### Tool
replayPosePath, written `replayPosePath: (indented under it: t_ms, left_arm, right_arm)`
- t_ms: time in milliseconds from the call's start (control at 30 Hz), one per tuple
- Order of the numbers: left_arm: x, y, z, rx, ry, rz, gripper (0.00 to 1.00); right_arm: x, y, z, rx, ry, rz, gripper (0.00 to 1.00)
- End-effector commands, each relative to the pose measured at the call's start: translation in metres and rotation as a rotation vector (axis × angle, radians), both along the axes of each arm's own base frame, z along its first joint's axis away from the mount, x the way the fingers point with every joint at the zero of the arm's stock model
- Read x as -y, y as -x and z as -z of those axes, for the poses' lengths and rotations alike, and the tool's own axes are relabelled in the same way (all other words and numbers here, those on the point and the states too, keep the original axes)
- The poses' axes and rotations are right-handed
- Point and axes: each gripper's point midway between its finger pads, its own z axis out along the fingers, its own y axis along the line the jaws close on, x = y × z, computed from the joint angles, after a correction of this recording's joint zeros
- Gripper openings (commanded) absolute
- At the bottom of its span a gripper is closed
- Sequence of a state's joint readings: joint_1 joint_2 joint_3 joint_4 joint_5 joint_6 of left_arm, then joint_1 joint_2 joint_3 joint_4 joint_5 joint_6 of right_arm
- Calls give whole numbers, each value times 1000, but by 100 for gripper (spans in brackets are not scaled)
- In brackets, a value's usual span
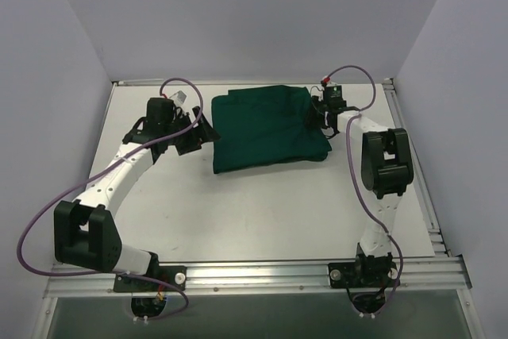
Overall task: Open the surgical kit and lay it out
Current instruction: Move the surgical kit at the center of the board.
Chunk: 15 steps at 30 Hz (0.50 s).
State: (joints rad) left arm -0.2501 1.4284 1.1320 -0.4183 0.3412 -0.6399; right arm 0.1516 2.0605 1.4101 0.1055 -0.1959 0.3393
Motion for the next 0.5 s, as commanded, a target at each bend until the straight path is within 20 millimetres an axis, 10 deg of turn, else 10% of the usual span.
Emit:
replayPosePath:
  t_ms: [0, 100, 267, 467]
  left_arm:
    - [1, -10, -25, 83, 11, 10, 88]
    - [-5, -5, -25, 81, -22, 15, 88]
    - [-18, 6, -39, 120, -86, 2, 91]
    - [-16, 25, -48, 141, -78, 28, 91]
  right_arm:
    - [-7, 8, 1, -60, -18, 31, 5]
    - [-9, 8, -21, -31, -26, 22, 47]
    - [16, 40, -71, 12, 31, 80, 75]
    - [37, 104, -77, -50, 22, 99, 80]
